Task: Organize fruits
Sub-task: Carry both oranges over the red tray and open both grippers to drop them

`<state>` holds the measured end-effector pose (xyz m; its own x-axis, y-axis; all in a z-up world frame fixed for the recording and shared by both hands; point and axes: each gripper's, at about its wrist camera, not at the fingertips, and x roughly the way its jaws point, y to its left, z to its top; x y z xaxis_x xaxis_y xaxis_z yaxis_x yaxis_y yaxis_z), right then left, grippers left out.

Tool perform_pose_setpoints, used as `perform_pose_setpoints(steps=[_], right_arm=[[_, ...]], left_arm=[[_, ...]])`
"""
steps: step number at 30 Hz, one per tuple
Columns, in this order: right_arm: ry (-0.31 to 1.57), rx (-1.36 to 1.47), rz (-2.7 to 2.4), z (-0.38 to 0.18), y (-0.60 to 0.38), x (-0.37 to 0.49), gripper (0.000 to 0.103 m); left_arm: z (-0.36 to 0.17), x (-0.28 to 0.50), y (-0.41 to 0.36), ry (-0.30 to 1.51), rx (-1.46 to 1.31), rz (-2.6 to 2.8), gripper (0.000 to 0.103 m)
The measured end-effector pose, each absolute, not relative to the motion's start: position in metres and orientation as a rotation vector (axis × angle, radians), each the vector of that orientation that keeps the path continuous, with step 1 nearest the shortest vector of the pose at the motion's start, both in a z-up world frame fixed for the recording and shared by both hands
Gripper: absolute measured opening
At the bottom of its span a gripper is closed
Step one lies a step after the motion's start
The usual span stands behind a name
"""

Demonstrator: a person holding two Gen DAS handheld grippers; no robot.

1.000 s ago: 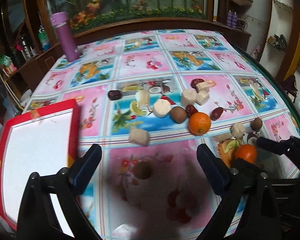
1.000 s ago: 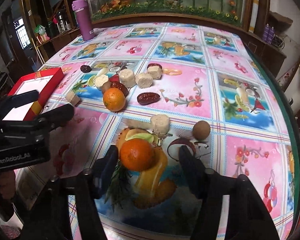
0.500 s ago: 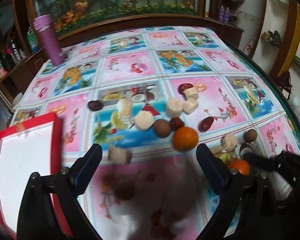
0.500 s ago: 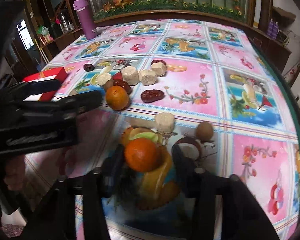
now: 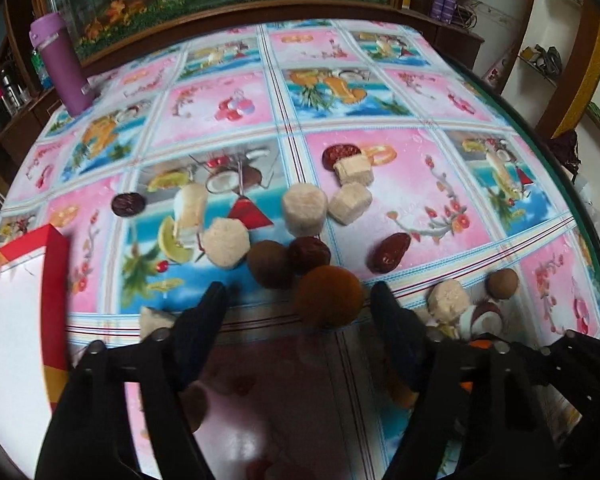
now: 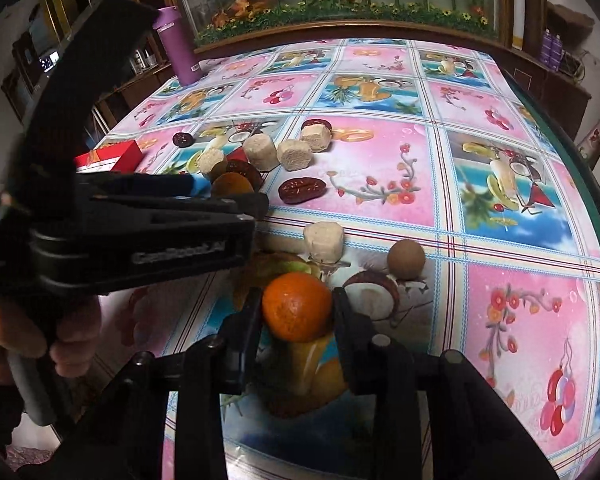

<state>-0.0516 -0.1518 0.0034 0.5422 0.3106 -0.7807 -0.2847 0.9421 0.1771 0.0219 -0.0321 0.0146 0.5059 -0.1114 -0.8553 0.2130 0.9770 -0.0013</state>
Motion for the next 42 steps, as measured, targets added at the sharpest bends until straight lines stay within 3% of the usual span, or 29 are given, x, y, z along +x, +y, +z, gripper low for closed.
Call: perform_pose_setpoints(steps=[4,7,15,26,42], right_arm=[[0.932,0.026,0.357,0.003,-0.152,-0.051,0.033],[0.933,0.031,0.354,0.003,-0.152,-0.051,0.033],[0.896,0.01,0.366,0.019,-0.143,-0.063,0.033],[0.818,-0.058,0.508,0.058,-0.067,-0.075,0.033],[0.856,-0.151,0.753,0.038,0.092,-0.086,0.033]], left_arm=[[0.014,0.022,-0.032,1.01,0.082,-0.216,0.053],[0.017,0.019,-0.032,1.006,0.056,-0.254,0.034],[0.041,0.0,-0.015,0.928,0.04,-0.229,0.034],[0.091,-0.073,0.08,0.753,0.011,0.039,0.034],[0.056,-0.125,0.209,0.829,-0.048,0.318,0.034]])
